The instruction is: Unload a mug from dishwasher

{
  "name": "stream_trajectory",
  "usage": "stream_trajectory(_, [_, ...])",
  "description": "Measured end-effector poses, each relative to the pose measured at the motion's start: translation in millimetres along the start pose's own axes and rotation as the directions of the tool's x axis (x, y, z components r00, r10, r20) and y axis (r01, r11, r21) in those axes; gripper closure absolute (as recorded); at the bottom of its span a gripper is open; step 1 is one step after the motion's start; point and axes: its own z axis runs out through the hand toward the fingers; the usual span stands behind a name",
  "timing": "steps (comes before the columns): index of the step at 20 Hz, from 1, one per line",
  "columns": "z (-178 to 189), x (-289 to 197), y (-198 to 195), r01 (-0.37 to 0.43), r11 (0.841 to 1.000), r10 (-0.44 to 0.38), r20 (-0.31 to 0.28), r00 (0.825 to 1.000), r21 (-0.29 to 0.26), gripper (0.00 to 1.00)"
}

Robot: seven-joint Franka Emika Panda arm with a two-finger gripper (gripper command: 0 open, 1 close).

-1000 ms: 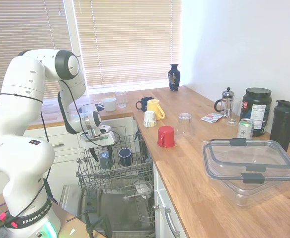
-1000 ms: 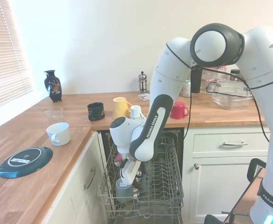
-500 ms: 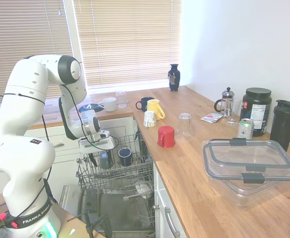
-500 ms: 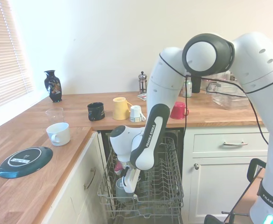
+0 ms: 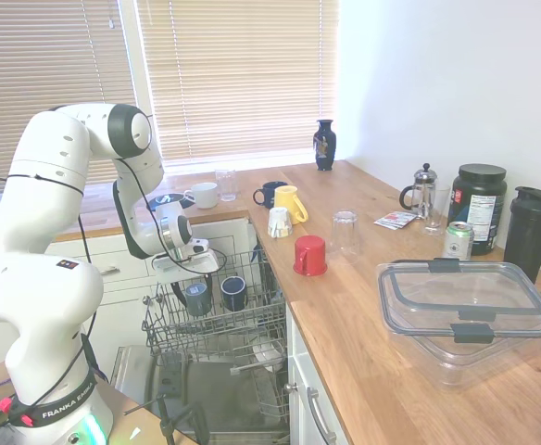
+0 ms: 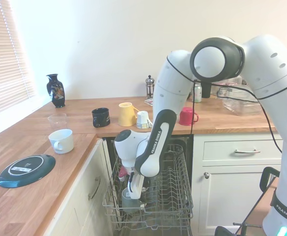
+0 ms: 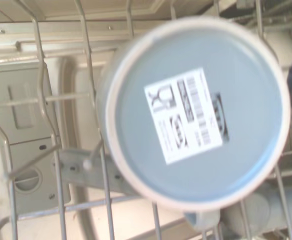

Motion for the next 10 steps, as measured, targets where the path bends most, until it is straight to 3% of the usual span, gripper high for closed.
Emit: stream_trajectory(10, [24,-4,-31,0.050,0.999,-0.050,0.009,0.999,-0.007,0.00])
